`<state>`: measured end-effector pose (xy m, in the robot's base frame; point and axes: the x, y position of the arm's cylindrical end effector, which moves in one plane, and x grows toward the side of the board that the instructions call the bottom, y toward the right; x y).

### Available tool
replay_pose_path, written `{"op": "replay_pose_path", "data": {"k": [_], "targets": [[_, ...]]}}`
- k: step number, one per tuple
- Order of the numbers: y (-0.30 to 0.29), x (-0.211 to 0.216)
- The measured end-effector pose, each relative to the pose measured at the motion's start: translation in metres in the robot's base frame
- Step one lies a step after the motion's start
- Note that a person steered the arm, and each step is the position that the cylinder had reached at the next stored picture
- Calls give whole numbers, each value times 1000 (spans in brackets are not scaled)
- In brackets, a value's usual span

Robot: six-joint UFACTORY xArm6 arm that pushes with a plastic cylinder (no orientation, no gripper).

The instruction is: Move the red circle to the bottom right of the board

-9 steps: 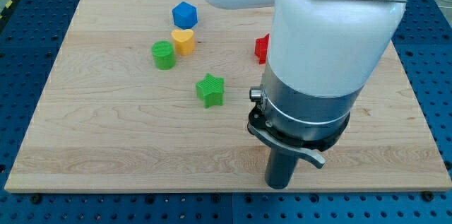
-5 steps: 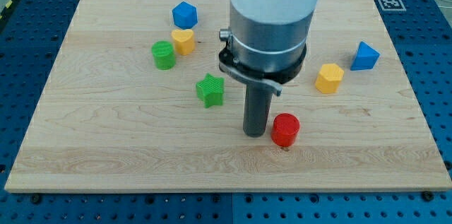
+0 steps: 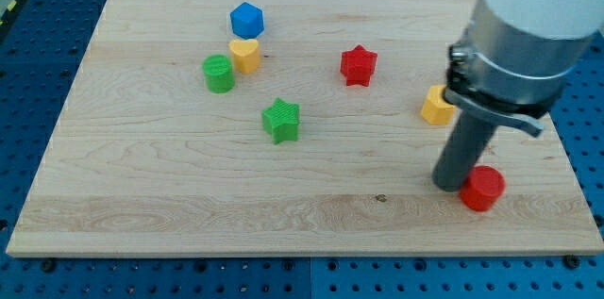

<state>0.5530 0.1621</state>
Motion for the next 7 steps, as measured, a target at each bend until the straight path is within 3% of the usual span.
{"op": "replay_pose_path", "data": {"k": [4, 7], "targets": [[48, 20], [-13, -13]]}}
